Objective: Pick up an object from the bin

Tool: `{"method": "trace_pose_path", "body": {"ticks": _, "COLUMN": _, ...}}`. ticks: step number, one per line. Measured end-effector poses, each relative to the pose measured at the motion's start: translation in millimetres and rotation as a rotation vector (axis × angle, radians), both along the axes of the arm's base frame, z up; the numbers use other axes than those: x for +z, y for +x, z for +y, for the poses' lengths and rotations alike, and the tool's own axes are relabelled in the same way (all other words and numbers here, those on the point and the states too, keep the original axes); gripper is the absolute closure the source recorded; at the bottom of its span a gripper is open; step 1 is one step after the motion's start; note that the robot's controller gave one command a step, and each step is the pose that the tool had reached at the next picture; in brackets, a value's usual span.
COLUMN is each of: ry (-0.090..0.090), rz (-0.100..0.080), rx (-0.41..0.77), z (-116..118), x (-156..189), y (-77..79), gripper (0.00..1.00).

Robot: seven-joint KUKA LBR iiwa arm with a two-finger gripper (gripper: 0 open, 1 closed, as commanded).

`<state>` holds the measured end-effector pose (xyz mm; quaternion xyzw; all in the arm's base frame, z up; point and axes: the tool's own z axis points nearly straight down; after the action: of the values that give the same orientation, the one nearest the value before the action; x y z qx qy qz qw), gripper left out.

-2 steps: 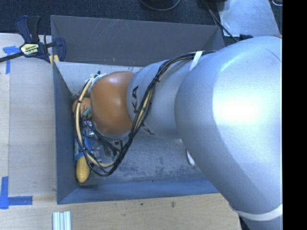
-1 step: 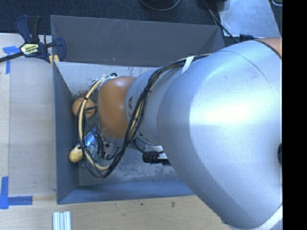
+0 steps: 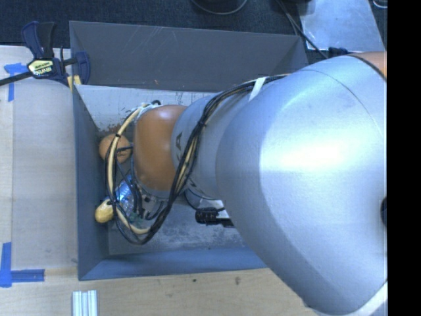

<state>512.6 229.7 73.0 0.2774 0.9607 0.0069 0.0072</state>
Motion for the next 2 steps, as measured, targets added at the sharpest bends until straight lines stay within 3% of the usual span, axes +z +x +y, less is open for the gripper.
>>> {"method": "trace_pose_path", "body": {"ticks": 1, "ry": 0.000, "rz": -0.002, "rx": -0.003, "z": 2, "x": 0, "y": 0.9, "gripper": 1.00}}
{"method": "trace_pose_path", "body": {"ticks": 2, "ry": -0.006, "rz": -0.003, "rx": 0.072, "z": 4, "x": 0, "y": 12.9, "gripper": 1.00}}
